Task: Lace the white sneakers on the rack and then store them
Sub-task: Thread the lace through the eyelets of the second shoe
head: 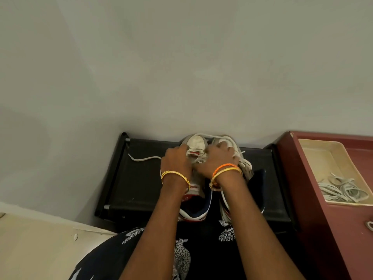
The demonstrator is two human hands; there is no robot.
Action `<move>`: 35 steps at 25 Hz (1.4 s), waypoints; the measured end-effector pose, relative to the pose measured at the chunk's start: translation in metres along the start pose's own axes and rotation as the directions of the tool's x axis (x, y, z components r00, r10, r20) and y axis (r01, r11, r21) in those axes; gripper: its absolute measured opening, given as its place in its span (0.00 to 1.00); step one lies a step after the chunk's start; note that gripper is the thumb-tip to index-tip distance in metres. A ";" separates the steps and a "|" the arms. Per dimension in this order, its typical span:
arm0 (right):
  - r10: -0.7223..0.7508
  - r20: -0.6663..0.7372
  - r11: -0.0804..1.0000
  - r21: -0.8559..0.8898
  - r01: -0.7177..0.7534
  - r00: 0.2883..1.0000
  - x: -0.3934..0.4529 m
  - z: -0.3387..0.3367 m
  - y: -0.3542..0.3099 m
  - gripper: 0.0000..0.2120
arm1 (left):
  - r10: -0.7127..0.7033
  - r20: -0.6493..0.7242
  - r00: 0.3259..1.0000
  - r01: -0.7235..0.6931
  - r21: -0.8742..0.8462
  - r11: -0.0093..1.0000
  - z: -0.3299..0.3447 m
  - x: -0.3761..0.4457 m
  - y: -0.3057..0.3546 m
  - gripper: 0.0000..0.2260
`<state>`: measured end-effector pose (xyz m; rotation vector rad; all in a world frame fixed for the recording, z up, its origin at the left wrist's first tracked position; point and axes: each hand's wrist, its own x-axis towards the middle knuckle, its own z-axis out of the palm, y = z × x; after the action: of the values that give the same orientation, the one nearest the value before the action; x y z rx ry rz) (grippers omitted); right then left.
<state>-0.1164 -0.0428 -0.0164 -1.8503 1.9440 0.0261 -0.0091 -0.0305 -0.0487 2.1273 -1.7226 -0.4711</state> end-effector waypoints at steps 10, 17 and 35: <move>0.115 0.041 0.954 0.272 -0.122 0.992 0.011 0.007 0.011 0.17 | -0.014 0.079 0.997 0.048 -0.448 0.893 0.000 0.015 -0.011 0.09; 0.054 -0.062 0.983 0.179 -0.043 0.997 0.012 0.005 0.013 0.19 | -0.663 -0.243 0.708 -0.157 -0.970 0.187 -0.061 0.011 -0.034 0.03; 0.387 -0.613 0.762 0.633 0.136 0.689 0.028 -0.018 0.031 0.10 | -0.537 0.079 0.840 0.542 -0.097 0.834 -0.075 -0.003 -0.020 0.32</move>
<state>-0.1509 -0.0721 -0.0184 -1.2935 2.1403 -1.3634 0.0429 -0.0189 0.0082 2.5171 -1.0498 -0.7568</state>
